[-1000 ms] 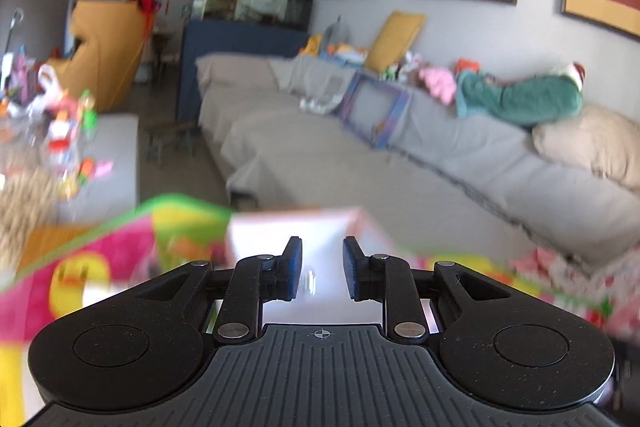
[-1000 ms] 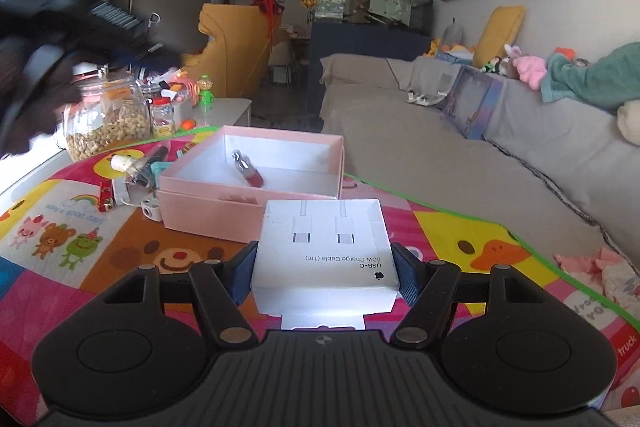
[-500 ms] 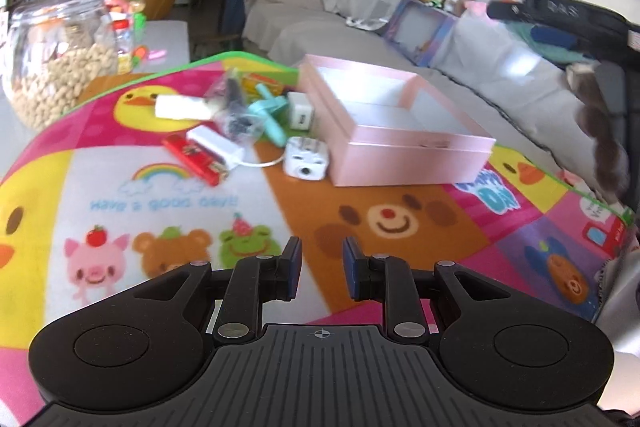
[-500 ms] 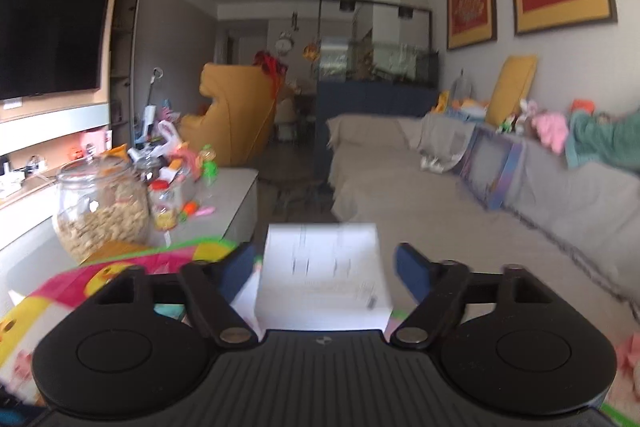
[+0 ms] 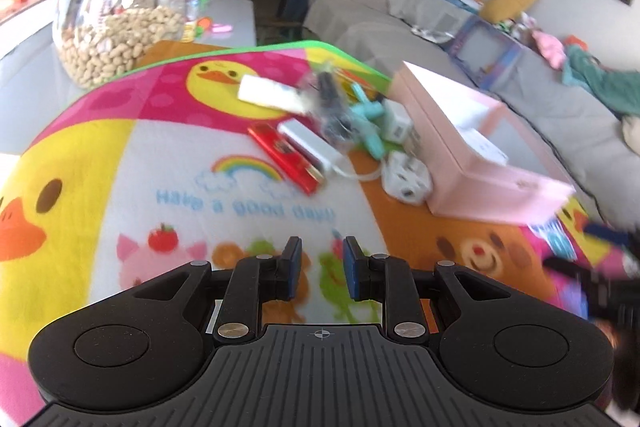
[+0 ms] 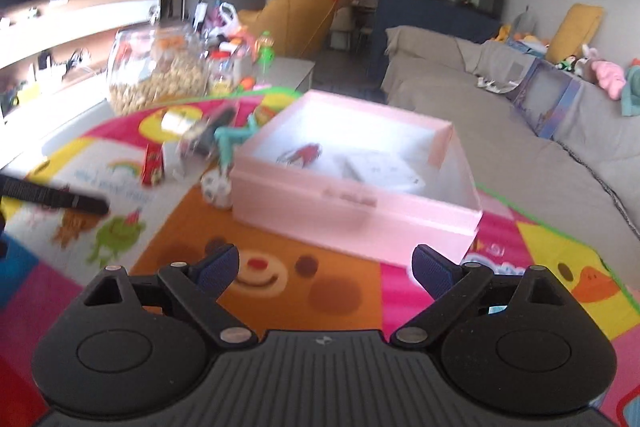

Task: Organize rigid objects
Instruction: 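Lower the tube and cable box into the pink box and open both grippers, then move the right gripper to the white plug while the left grasps the white charger cable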

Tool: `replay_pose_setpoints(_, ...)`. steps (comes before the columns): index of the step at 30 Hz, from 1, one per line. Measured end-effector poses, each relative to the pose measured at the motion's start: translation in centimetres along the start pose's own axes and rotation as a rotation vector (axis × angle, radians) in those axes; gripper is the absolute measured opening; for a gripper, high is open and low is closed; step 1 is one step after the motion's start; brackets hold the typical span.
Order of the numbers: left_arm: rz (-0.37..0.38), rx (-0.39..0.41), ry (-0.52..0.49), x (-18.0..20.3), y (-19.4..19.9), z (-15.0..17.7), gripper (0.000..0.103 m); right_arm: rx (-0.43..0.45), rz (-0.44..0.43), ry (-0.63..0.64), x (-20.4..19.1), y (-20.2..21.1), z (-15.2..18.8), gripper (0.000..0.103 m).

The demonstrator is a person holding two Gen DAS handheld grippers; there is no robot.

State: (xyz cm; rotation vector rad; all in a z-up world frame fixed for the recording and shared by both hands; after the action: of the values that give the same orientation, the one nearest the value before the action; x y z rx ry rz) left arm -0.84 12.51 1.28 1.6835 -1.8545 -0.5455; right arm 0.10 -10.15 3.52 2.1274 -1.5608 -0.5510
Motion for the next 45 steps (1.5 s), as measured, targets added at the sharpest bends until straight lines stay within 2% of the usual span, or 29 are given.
replay_pose_setpoints(6,-0.025,0.041,0.040,-1.0,-1.1,-3.2,0.025,-0.008,-0.012,0.015,-1.1,-0.7,1.1,0.094)
replay_pose_setpoints(8,0.004,0.060,-0.001,-0.3,-1.2,-4.4,0.025,-0.021,-0.025,0.008,-1.5,-1.0,1.1,0.094)
replay_pose_setpoints(12,0.125,0.061,-0.068,1.3,-3.7,-6.6,0.025,-0.035,-0.058,0.009,-2.0,-0.7,1.5,0.094)
replay_pose_setpoints(19,0.203,-0.038,-0.026,2.3,-10.9,-9.0,0.024,-0.033,-0.066,0.007,-1.8,0.2,1.6,0.094)
replay_pose_setpoints(23,0.267,-0.095,-0.056,3.0,-12.4,-8.6,0.022,-0.048,-0.083,0.012,-1.6,0.2,2.1,0.094)
replay_pose_setpoints(29,0.379,-0.153,0.024,2.7,-10.4,-5.8,0.021,-0.092,-0.135,0.018,-3.2,-1.4,2.1,0.094)
replay_pose_setpoints(32,0.411,-0.172,0.025,2.9,-8.9,-4.2,0.021,-0.093,-0.161,0.039,-4.8,-2.5,1.9,0.094)
replay_pose_setpoints(35,0.392,-0.171,-0.003,3.0,-7.6,-3.4,0.021,-0.110,-0.193,0.043,-6.1,-3.9,1.2,0.086)
replay_pose_setpoints(37,0.340,-0.153,-0.031,2.8,-6.7,-3.4,0.022,-0.140,-0.224,0.023,-6.9,-5.0,0.7,0.080)
replay_pose_setpoints(38,0.305,-0.135,-0.043,2.5,-6.2,-3.5,0.022,-0.152,-0.236,0.011,-7.2,-5.5,0.4,0.072)
replay_pose_setpoints(39,0.267,-0.113,-0.051,2.3,-5.7,-3.6,0.022,-0.163,-0.245,0.002,-7.5,-6.0,0.3,0.058)
replay_pose_setpoints(41,0.180,-0.053,-0.059,1.4,-4.5,-4.1,0.022,-0.164,-0.234,0.008,-7.8,-6.3,0.0,0.048)
replay_pose_setpoints(45,0.004,0.031,-0.042,-0.4,-3.2,-5.0,0.022,-0.168,-0.219,0.025,-7.2,-5.6,0.4,0.048)
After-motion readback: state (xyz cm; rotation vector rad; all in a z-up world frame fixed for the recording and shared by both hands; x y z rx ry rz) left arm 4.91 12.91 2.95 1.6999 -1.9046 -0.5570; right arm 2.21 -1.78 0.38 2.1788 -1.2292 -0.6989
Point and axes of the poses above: each gripper's, at about its wrist camera, not at the fingertips, and y roughly against the way its jaws point, x to its right, z to its underside, the point moved 3 cm from there along -y, roughly the way its jaws point, and after that the axes turned 12 degrees about -y, right-handed, at the moved point
